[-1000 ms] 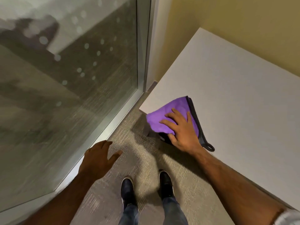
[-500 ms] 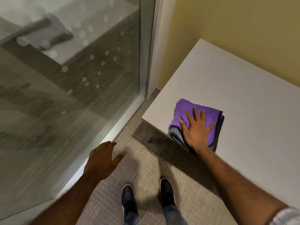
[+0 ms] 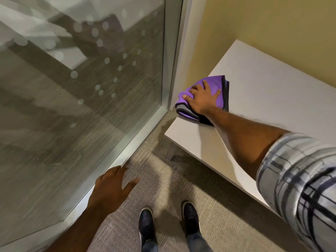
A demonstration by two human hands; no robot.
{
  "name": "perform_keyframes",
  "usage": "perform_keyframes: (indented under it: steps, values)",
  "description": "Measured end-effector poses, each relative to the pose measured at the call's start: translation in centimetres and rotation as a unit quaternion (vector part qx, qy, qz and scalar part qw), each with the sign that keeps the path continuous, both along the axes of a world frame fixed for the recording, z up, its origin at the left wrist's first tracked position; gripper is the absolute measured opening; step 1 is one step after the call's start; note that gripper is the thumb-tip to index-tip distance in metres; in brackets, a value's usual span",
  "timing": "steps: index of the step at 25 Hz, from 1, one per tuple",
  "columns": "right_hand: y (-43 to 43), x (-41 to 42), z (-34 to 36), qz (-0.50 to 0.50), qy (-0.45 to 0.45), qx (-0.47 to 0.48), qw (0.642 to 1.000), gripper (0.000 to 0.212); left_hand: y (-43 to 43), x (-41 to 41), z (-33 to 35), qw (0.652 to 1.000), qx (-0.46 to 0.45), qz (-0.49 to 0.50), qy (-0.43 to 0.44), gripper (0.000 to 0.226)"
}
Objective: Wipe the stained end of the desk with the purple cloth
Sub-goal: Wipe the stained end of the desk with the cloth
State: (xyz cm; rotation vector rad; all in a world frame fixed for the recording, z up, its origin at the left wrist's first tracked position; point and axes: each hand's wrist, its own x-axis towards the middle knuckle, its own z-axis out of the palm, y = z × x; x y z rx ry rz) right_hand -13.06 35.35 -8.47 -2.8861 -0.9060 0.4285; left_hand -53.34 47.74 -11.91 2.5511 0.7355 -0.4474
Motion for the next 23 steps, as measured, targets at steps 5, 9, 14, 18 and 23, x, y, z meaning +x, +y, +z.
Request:
perform_keyframes:
  steps: [5,9,14,18,23]
  values:
    - [2.2,-3.9,1.2,0.106,0.003,-0.086,0.991,0.050,-0.4,0.6,0.3,1.000,-0.009,0.008,0.014,0.078]
    - [3.1,-9.4,2.0,0.138,0.012,-0.120,0.983,0.051,-0.6,1.5,1.0,1.000,0.001,-0.009,0.015,0.080]
    - [0.2,-16.3,1.1,0.241,-0.020,-0.083,0.967,0.051,-1.3,2.4,2.0,0.999,0.019,-0.032,0.031,0.082]
    - [-5.1,-17.9,0.0,0.291,-0.012,0.073,0.954,0.034,-1.6,2.1,2.5,0.999,0.026,-0.032,0.020,0.080]
    - [-15.2,-19.1,-0.8,0.278,-0.089,0.086,0.953,0.035,-1.3,1.9,2.8,0.998,0.019,-0.044,0.040,0.080]
